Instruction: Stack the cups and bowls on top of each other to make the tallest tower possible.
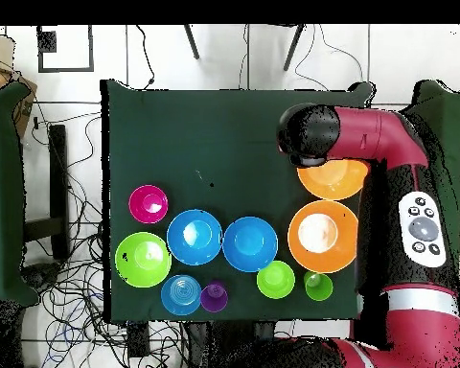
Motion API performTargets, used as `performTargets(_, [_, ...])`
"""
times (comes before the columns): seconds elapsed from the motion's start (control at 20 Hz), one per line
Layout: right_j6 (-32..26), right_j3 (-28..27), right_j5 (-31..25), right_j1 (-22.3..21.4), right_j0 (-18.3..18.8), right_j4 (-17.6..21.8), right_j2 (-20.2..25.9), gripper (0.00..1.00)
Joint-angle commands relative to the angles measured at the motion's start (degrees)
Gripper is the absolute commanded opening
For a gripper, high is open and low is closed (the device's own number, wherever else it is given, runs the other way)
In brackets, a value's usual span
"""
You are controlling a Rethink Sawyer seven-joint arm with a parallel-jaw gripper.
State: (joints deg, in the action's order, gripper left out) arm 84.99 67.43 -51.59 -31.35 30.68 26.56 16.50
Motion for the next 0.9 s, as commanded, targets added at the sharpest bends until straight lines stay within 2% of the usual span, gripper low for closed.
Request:
performTargets(0.05, [-9.2, 6.2, 3.7, 0.9, -1.9, 4.6, 3.4, 1.0])
performTargets(0.5, [-7.4, 5.9, 8.1, 3.0, -2.8, 6.8, 2.0, 1.0])
performTargets(0.9, [-6.8, 4.9, 10.3, 4.5, -3.2, 6.6, 1.3, 1.0])
